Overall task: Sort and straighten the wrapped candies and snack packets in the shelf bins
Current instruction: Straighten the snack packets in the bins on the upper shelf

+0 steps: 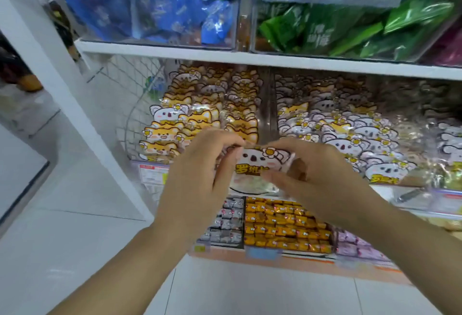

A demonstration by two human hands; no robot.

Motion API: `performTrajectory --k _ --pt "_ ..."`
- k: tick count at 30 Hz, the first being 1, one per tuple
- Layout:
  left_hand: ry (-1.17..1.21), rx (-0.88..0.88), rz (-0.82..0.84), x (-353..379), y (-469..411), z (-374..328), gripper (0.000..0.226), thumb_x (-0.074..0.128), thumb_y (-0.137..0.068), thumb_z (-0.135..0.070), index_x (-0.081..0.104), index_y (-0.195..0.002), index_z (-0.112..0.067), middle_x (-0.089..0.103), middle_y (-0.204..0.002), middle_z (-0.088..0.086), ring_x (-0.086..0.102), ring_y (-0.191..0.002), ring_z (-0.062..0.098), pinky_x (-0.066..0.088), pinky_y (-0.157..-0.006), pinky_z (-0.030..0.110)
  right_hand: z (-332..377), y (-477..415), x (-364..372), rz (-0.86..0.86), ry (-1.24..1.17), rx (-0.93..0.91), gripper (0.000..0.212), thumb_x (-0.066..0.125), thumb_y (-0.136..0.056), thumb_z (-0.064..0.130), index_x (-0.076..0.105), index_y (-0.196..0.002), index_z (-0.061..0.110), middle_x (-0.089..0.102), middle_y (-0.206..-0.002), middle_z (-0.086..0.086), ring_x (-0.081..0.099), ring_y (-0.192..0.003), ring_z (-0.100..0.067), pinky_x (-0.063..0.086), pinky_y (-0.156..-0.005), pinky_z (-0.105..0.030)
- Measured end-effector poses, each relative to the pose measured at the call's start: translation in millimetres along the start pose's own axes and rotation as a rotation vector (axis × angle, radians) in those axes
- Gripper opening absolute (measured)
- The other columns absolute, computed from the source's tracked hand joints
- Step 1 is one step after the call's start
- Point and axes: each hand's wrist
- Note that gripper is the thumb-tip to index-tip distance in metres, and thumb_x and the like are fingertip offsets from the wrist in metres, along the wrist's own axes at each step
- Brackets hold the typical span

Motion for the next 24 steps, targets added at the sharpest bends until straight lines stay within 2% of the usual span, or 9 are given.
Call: performTrajectory --k 2,4,7,11,14,17,19,21,24 --pt "0.037 0.043 -0.001 16.3 -8.7 -19.3 0.014 0.047 -0.094 -0.025 0.057 -0.103 -0.022 0.055 -0.095 -0.010 0.055 -0.084 0.003 0.044 -0.070 0.017 -9.8 11.2 -17.5 -0.079 0.003 0.020 0.029 0.066 -0.085 0.028 0.051 -0.079 0.052 0.066 -0.062 0.001 0.054 -0.050 -0.004 0.041 -0.049 -0.018" --pt "0.077 0.099 -0.003 32.8 -15.2 -37.1 0.015 0.047 -0.095 -0.023 0.057 -0.106 -0.020 0.054 -0.098 -0.011 0.056 -0.088 0.005 0.046 -0.072 0.018 -19.1 23.5 -35.3 -0.174 -0.002 0.029 0.026 0.066 -0.085 0.025 0.056 -0.084 0.050 0.067 -0.065 0.009 0.059 -0.061 -0.003 0.044 -0.055 -0.016" --pt "0.103 0.166 0.026 58.6 -21.2 -58.0 0.023 0.049 -0.095 -0.021 0.055 -0.117 -0.017 0.051 -0.109 -0.010 0.054 -0.098 0.001 0.042 -0.081 0.009 -37.2 41.0 -61.7 -0.310 -0.034 0.048 0.026 0.064 -0.085 0.019 0.061 -0.094 0.043 0.063 -0.081 0.025 0.062 -0.077 0.005 0.042 -0.060 -0.003" --pt "0.023 0.092 0.176 96.5 -28.4 -69.3 0.034 0.046 -0.097 -0.029 0.051 -0.129 -0.019 0.048 -0.124 -0.008 0.046 -0.113 0.001 0.031 -0.093 0.005 -70.3 58.9 -93.0 -0.441 -0.020 0.137 0.026 0.059 -0.090 0.020 0.058 -0.096 0.045 0.063 -0.091 0.021 0.059 -0.082 0.008 0.045 -0.061 -0.006" --pt "-0.170 0.023 0.372 129.0 -36.3 -69.4 0.042 0.045 -0.097 -0.035 0.044 -0.137 -0.022 0.042 -0.138 -0.004 0.045 -0.120 0.014 0.030 -0.104 0.023 -98.7 65.5 -108.4 -0.489 -0.040 0.235 0.016 0.055 -0.093 0.024 0.057 -0.099 0.038 0.065 -0.087 0.015 0.058 -0.059 0.007 0.042 -0.048 -0.010" --pt "-0.443 0.130 0.498 158.4 -47.3 -67.5 0.056 0.032 -0.095 -0.049 0.036 -0.143 -0.021 0.038 -0.145 0.001 0.033 -0.134 0.024 0.029 -0.110 0.047 -121.5 61.1 -112.0 -0.511 -0.015 0.294 0.009 0.053 -0.094 0.030 0.054 -0.098 0.038 0.066 -0.084 0.012 0.063 -0.065 -0.002 0.048 -0.054 -0.020" --pt "-0.576 0.115 0.617 171.8 -56.3 -63.9 0.061 0.023 -0.095 -0.055 0.019 -0.148 -0.026 0.024 -0.153 -0.003 0.016 -0.143 0.020 0.016 -0.115 0.051 -132.3 54.8 -110.9 -0.515 0.009 0.324 0.007 0.052 -0.095 0.031 0.052 -0.099 0.036 0.067 -0.086 0.008 0.064 -0.075 -0.008 0.052 -0.062 -0.028" --pt "-0.649 0.093 0.681 179.9 -62.0 -58.5 0.060 0.018 -0.095 -0.056 0.006 -0.149 -0.033 0.017 -0.154 -0.008 0.008 -0.144 0.017 0.004 -0.116 0.050 -138.3 49.1 -111.8 -0.516 0.037 0.325 0.004 0.049 -0.095 0.032 0.050 -0.099 0.034 0.067 -0.087 0.007 0.061 -0.071 -0.005 0.044 -0.054 -0.023" --pt "-0.709 0.132 0.632 176.8 -60.8 -56.1 0.063 0.010 -0.091 -0.061 0.014 -0.148 -0.036 0.035 -0.143 -0.008 0.024 -0.136 0.019 0.010 -0.114 0.050 -138.2 43.2 -117.9 -0.506 0.089 0.302 0.004 0.047 -0.097 0.031 0.044 -0.099 0.030 0.065 -0.082 0.004 0.054 -0.056 -0.003 0.035 -0.044 -0.021"
Point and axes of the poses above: each hand's wrist, its own y-axis away from the middle knuckle, its own x-axis out of the palm, z = x × y
